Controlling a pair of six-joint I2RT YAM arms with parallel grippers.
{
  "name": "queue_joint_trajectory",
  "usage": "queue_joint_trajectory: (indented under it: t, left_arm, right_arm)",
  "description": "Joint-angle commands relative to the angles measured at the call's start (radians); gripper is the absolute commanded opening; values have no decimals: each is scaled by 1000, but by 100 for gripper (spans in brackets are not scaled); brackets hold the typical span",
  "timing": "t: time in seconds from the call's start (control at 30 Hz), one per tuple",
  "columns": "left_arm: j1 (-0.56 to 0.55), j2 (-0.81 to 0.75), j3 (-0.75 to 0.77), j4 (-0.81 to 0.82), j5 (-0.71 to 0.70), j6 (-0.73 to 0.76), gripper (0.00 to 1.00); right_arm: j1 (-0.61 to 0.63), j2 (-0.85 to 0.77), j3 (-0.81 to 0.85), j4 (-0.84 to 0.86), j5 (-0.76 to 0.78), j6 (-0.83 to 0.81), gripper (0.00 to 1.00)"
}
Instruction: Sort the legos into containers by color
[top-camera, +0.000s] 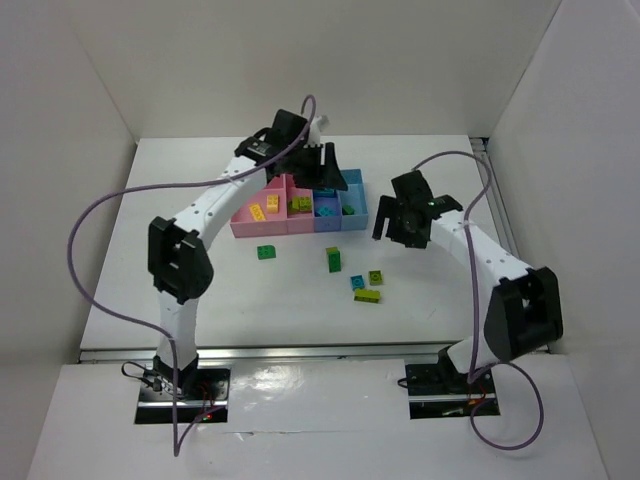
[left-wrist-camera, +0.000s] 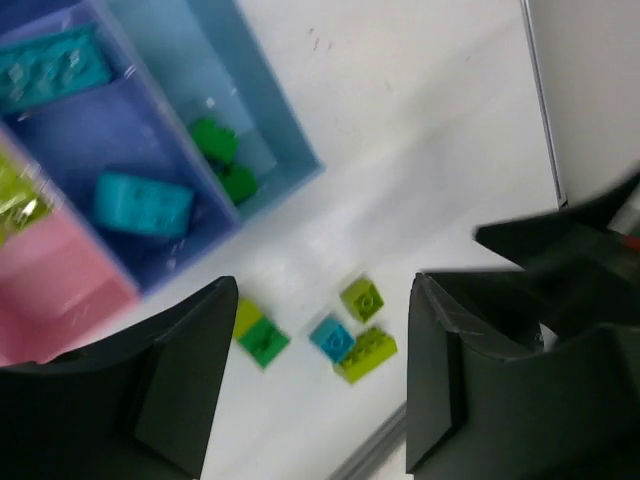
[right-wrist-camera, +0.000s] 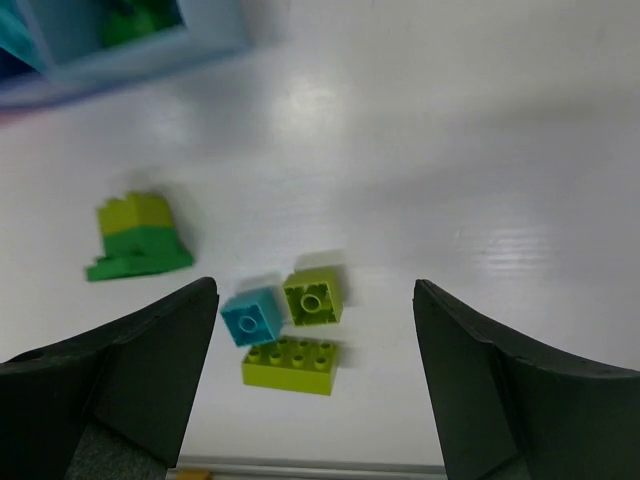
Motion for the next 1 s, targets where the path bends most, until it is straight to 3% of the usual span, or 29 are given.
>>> queue_joint_trajectory:
  t: [0.0,0.17,0.33,0.47,0.8,0.97]
  left_arm:
    - [48,-161,-140,-26,-91,32,66]
    - [68,-312,-324,-41,-234,52,66]
    - [100,-358,-441,-55,-220,42,64]
    - [100,-358,-452,-55,-202,42,63]
    - [100,-320,-393,-69,-223,52,63]
    - [111,-320,-401,-105,-281,27,65]
  right_arm:
    - [13,95,-76,-49,-123,-19,86]
    - [60,139,-127,2,-140,-19,87]
    - [69,193,-162,46,-164,-32,83]
    - [78,220,-173,89,-164,-32,77]
    - [78,271,-109,83,-117,-52,28]
    - [78,230,23,30,-72,-70,26]
